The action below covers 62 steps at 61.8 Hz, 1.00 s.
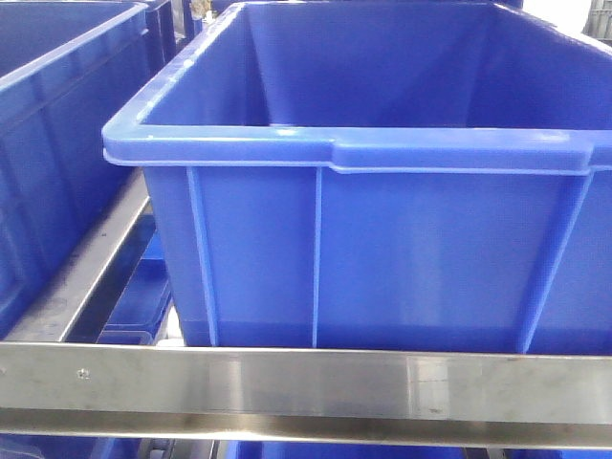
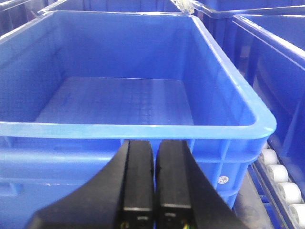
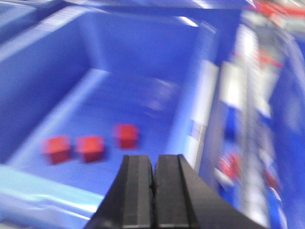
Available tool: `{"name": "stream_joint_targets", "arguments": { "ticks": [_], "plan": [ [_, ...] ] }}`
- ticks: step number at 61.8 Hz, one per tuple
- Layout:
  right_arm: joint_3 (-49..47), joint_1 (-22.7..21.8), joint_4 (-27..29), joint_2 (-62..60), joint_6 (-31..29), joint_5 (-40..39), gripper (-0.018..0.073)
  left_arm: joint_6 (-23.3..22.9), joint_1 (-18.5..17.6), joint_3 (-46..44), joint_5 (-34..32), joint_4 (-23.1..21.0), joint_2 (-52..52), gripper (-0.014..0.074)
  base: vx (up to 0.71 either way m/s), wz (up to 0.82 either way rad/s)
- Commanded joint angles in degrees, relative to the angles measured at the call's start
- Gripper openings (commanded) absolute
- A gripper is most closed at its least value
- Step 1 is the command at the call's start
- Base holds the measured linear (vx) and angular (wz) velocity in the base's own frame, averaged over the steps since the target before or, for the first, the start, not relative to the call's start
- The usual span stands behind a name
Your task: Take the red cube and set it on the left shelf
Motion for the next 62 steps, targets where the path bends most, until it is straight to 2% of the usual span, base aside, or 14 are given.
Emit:
{"name": "stream_joint_targets", "arguments": {
  "ticks": [1, 11, 19, 30, 62],
  "plan": [
    [1.72, -4.62, 0.29, -0.89, -0.37, -9.85, 0.0116, -0.19, 0.11, 1.36, -5.14, -0.06, -0.83, 0.0102, 0.00, 0.00],
    [8.08, -11.21, 0.67, -7.27, -0.37, -14.82, 0.0116, -0.19, 0.11, 1.36, -5.14, -0.06, -0.83, 0.0102, 0.00, 0.00],
    [13.74, -14.10, 3.65, -12.30, -0.37, -14.99, 0.0116, -0.19, 0.11, 1.36, -5.14, -0.06, -0.83, 0.0102, 0.00, 0.00],
    [20.53, -14.43, 5.06, -17.85, -0.37, -16.07, 0.0116, -0.19, 0.11, 1.36, -5.14, -0.06, -0.83, 0.0102, 0.00, 0.00],
    [20.41, -14.43, 3.71, -17.68, -0.37, -14.79, 0.0116, -0.19, 0.11, 1.36, -5.14, -0.06, -0.83, 0.0102, 0.01, 0.03]
  ]
}}
